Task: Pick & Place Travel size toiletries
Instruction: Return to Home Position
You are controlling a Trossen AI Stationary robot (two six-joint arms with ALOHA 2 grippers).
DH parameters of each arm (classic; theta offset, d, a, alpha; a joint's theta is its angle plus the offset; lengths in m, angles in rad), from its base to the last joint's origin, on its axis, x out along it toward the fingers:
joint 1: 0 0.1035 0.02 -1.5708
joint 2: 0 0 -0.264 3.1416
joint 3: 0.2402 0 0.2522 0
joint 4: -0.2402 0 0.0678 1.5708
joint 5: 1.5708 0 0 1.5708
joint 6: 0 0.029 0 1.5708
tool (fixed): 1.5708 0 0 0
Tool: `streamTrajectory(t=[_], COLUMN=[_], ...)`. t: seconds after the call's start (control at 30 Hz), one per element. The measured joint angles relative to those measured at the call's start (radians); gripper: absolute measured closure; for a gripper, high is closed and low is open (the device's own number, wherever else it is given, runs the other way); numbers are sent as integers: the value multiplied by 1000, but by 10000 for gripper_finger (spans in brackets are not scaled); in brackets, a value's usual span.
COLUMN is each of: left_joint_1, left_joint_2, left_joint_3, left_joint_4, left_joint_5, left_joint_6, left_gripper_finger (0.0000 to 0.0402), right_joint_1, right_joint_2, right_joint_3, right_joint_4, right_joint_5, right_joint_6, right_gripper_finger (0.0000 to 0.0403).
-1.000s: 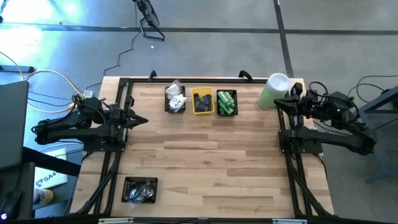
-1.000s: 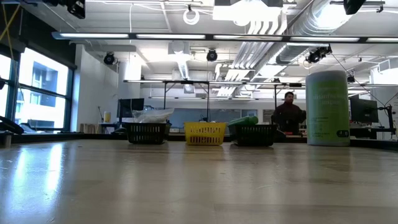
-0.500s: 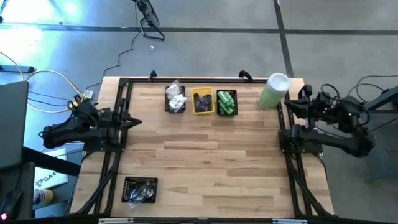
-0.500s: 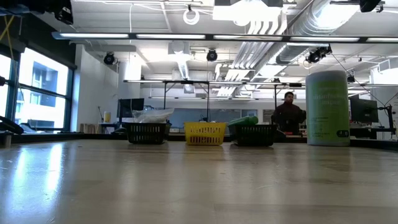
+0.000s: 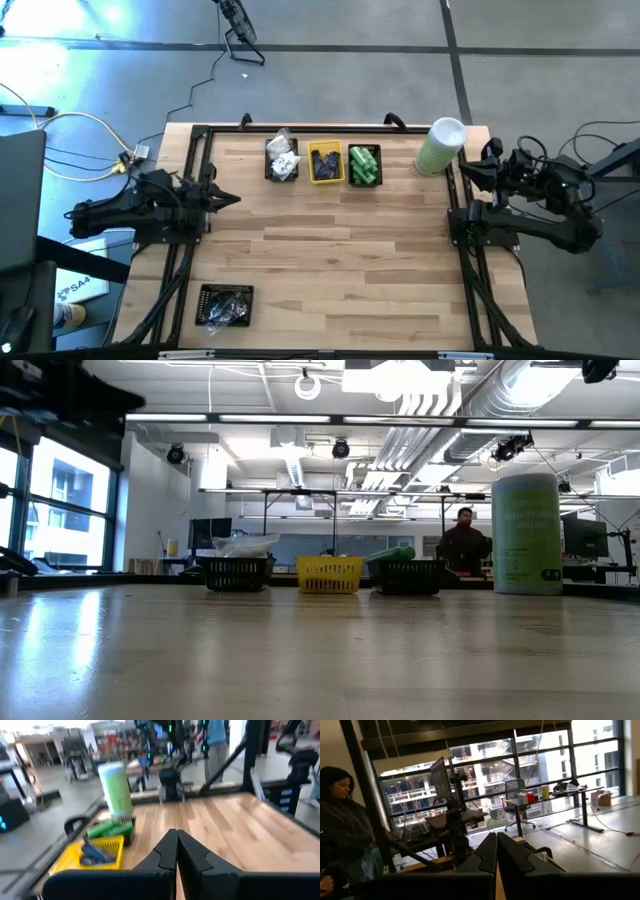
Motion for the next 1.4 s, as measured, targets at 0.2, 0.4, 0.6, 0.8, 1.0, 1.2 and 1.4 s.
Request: streamTrajectory(t=[0.2,0.4,0.6,0.8,1.0,1.2,1.4], left_joint_1=[0,0,0,0,0,0,0], left_joint_2=[0,1,1,1,6,5,5], left_joint_3=[-101,-208,-282,-283,-284,-286,-286], left_joint_4=[143,265,333,293,290,290,290], left_joint_5=[-3,-2,-18,-58,-71,-74,-74], left_joint_6=[16,34,-1,-12,-18,-18,-18], left_gripper_finger=[401,401,401,401,401,401,401], right_joint_1=[0,0,0,0,0,0,0], right_joint_2=[0,0,0,0,6,-61,-76], right_joint_3=[0,0,0,0,-29,-122,-146], right_joint_4=[-8,-9,-9,-8,109,148,162], right_joint_5=[28,27,27,27,20,-17,-2], right_joint_6=[14,15,14,6,2,-4,-2], right_gripper_finger=[399,398,399,399,398,399,399])
